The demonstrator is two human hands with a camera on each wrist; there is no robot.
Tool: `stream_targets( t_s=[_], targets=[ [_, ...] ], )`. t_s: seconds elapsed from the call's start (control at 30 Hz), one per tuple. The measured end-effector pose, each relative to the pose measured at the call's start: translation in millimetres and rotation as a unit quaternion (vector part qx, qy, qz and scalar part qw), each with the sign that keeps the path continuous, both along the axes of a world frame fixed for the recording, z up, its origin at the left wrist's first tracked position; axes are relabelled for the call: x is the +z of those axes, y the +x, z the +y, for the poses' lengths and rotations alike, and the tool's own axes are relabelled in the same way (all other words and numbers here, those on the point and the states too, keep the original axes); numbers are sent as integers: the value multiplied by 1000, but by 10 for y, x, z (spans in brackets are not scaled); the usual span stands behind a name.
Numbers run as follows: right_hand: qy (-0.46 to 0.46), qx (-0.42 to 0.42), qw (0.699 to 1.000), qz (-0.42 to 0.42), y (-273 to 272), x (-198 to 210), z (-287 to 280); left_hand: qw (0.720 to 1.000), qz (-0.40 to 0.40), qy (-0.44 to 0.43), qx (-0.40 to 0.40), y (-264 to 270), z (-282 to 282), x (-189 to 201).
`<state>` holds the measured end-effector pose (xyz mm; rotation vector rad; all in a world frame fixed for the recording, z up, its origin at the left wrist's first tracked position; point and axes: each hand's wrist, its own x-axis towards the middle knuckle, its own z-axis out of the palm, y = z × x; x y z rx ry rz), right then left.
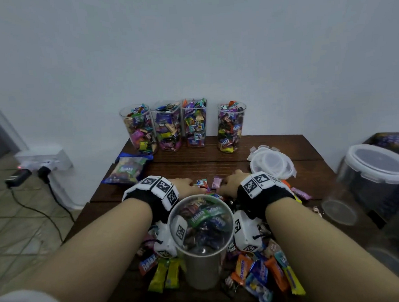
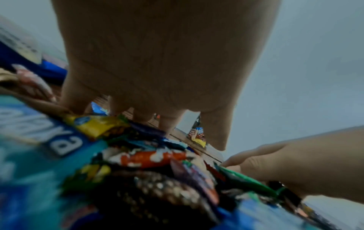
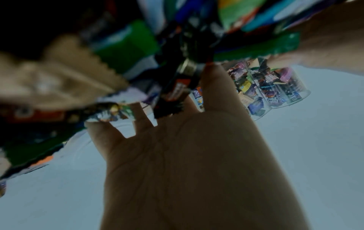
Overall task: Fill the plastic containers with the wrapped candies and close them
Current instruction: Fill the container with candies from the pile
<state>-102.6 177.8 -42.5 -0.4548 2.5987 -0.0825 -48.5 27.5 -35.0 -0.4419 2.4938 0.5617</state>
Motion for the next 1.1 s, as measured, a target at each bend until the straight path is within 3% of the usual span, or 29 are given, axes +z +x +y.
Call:
stream_targets(
  t_s=[0.2, 0.33, 0.4, 0.5, 0.57, 0.7, 0.8, 0.9, 1.0, 1.1],
  targets=[
    [20, 25, 999, -12, 197, 36, 96, 998, 60, 31, -18, 207, -142, 106],
    [14, 17, 1000, -6, 222, 52, 97, 989, 135, 1, 65, 211, -453, 264],
    [-8, 22, 1000, 7, 212, 13, 123, 971, 169, 76, 150, 181, -660, 309],
    [-63, -11, 998, 9, 175, -33, 147, 899, 199, 268, 282, 129, -919, 369],
    [-57, -6, 998, 11, 155, -2, 125, 896, 181, 281, 291, 83, -969, 368],
    [23, 0, 1000, 4, 115, 51, 51, 958, 105, 181, 196, 63, -725, 287],
    [37, 1, 999, 12, 94, 25, 29, 993, 45, 88, 64, 72, -429, 206],
    [25, 14, 1000, 10, 133, -30, 21, 999, -18, 6, -36, 56, -192, 200],
    [28, 18, 999, 12, 207, -68, 82, 998, -5, -12, -54, 50, -129, 91],
    [-38, 3, 999, -2, 258, 6, 154, 986, -23, -64, -153, 138, -151, 78]
  ],
)
